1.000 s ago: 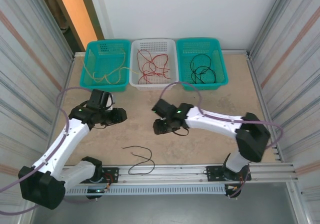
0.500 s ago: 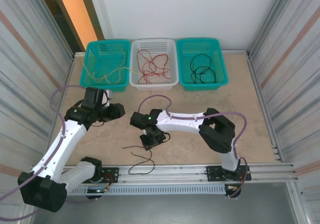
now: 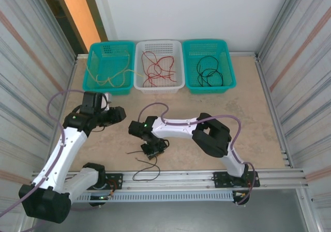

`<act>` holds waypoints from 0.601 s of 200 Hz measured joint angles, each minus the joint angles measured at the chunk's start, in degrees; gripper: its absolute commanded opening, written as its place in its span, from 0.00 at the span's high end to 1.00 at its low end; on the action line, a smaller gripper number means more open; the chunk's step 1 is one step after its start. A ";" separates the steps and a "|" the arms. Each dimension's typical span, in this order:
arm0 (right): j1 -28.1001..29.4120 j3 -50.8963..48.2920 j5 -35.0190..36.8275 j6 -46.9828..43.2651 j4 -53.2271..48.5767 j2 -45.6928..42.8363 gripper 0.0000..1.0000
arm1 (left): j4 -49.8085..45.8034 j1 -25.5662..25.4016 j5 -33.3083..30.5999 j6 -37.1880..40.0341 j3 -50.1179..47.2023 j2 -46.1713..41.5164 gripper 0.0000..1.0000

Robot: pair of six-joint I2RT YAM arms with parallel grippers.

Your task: Untangle the cables

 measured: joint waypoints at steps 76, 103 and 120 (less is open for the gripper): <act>-1.29 -0.26 7.80 1.42 -0.81 -2.58 1.00 | 0.39 0.00 2.32 0.46 -0.11 -0.04 0.48; -5.14 -0.50 13.66 1.31 0.17 -10.97 1.00 | 2.05 0.00 5.33 0.48 -0.13 -0.20 0.47; -7.98 -0.39 16.50 0.87 2.54 -18.36 1.00 | 3.17 0.00 7.45 0.46 -0.13 -0.35 0.46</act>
